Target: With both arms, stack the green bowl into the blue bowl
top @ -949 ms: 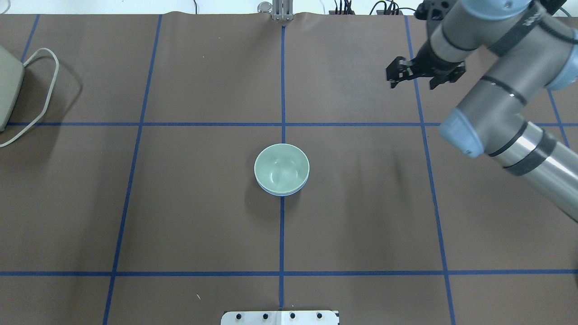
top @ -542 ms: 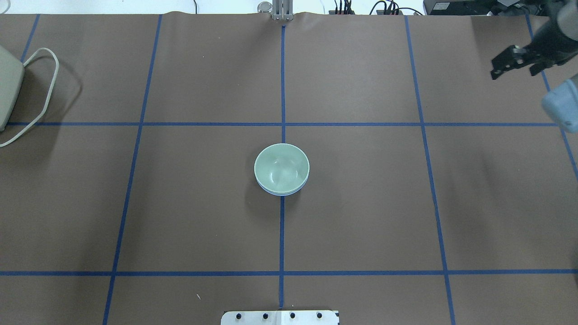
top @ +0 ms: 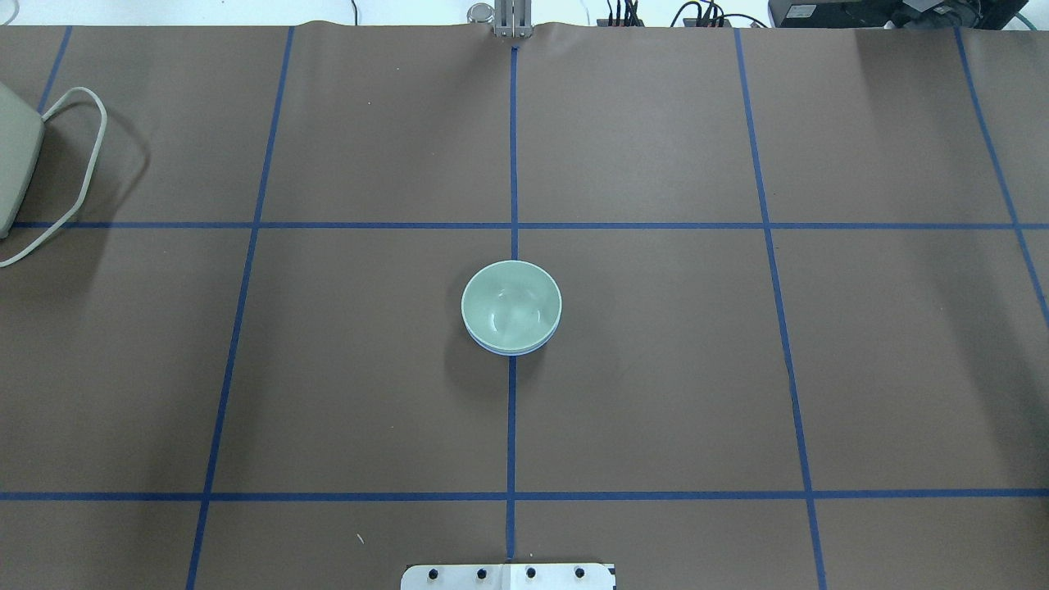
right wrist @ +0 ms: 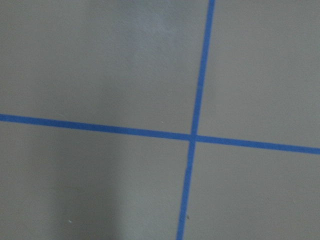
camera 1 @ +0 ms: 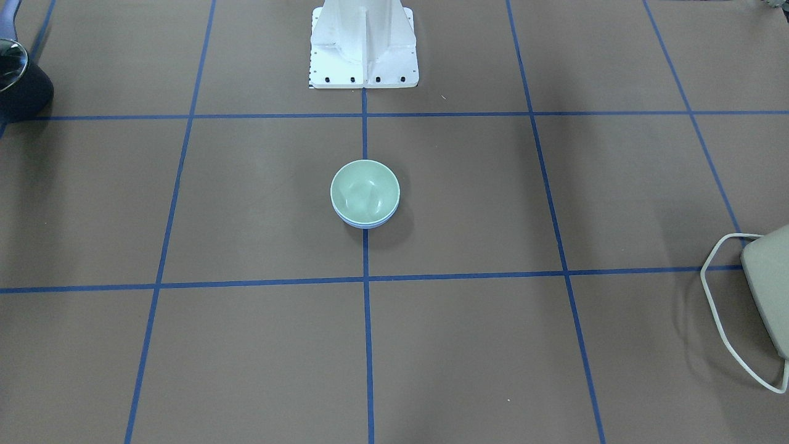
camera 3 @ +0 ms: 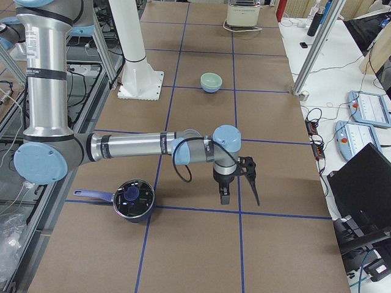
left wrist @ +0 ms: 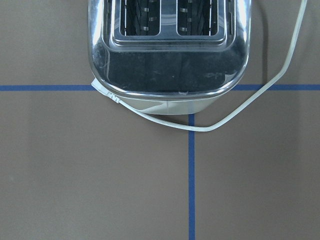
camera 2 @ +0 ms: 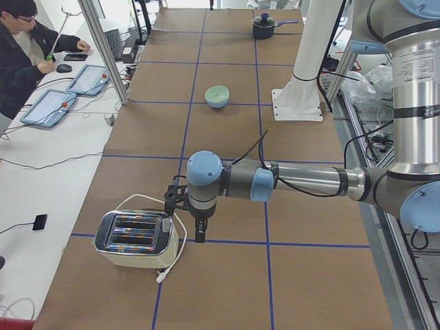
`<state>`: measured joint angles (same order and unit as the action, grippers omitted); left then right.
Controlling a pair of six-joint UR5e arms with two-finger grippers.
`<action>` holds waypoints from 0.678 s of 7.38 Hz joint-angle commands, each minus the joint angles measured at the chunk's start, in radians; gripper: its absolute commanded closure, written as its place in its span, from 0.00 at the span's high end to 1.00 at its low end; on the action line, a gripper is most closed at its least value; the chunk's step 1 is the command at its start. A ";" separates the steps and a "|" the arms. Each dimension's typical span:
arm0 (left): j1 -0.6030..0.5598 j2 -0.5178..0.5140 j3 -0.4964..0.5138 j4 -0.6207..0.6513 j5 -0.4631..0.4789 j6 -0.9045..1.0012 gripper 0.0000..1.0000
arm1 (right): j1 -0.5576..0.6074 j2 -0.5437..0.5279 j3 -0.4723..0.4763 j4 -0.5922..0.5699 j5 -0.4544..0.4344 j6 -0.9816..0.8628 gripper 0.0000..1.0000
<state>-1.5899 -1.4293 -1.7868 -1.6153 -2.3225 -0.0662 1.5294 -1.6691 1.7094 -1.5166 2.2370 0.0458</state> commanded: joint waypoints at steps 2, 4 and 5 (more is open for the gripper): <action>0.001 0.009 0.000 0.000 0.000 0.002 0.99 | 0.045 -0.083 0.003 0.003 -0.004 -0.011 1.00; 0.001 0.010 0.000 -0.001 0.000 0.002 0.99 | 0.044 -0.110 0.009 0.006 -0.004 -0.018 1.00; 0.001 0.010 0.000 -0.001 0.000 0.002 0.99 | 0.044 -0.110 0.009 0.006 -0.004 -0.018 1.00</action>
<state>-1.5893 -1.4198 -1.7871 -1.6163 -2.3220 -0.0645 1.5734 -1.7736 1.7173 -1.5114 2.2336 0.0287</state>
